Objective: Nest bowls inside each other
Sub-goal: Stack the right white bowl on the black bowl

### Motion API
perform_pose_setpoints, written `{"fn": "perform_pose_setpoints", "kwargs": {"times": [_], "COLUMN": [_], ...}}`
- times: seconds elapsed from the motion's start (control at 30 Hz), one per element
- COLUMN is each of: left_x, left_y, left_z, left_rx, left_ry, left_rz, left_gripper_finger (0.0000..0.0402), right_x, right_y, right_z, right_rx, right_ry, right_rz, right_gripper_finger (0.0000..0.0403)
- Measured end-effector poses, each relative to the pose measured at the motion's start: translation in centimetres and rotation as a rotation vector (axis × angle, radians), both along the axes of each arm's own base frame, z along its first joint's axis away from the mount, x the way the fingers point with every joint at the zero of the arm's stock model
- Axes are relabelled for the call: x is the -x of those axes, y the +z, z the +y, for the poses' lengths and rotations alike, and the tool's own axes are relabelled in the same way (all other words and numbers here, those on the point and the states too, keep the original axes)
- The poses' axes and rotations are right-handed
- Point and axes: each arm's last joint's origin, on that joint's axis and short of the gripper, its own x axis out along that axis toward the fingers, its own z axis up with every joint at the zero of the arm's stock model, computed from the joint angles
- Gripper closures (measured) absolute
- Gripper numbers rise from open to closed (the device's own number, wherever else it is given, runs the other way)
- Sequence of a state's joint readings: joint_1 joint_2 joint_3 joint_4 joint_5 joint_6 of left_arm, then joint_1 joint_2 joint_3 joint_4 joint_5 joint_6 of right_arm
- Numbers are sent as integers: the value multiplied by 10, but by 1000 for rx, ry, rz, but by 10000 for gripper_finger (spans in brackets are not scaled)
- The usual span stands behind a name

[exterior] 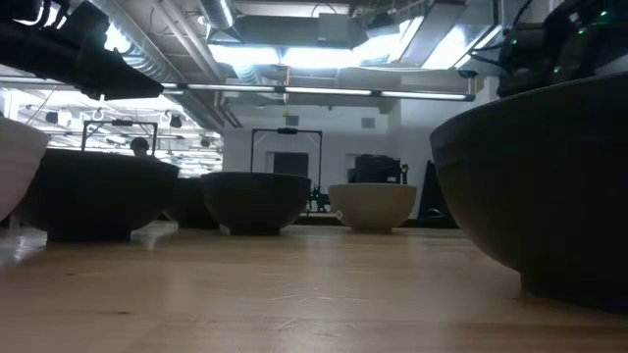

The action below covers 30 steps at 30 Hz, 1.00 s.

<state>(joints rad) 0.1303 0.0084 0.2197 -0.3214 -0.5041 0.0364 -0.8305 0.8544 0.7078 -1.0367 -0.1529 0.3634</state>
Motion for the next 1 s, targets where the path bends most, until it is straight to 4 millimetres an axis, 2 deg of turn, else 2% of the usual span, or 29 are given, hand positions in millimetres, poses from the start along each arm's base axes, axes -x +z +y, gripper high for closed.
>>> {"fn": "perform_pose_setpoints", "kwargs": {"times": [0.23, 0.63, 1.0], "left_x": [0, 0, 0], "left_y": [0, 0, 0], "left_z": [0, 0, 0], "left_rx": [0, 0, 0], "left_ry": [0, 0, 0], "left_rz": [0, 0, 0], "left_gripper_finger": [212, 212, 212], "right_x": [-10, -18, -27], "right_y": [-8, -19, -29], "right_z": [3, 7, 5], "right_rx": [-68, -86, -135], "right_ry": [42, 37, 55], "right_rz": [62, 238, 308], "right_gripper_finger": [155, 155, 160]}}
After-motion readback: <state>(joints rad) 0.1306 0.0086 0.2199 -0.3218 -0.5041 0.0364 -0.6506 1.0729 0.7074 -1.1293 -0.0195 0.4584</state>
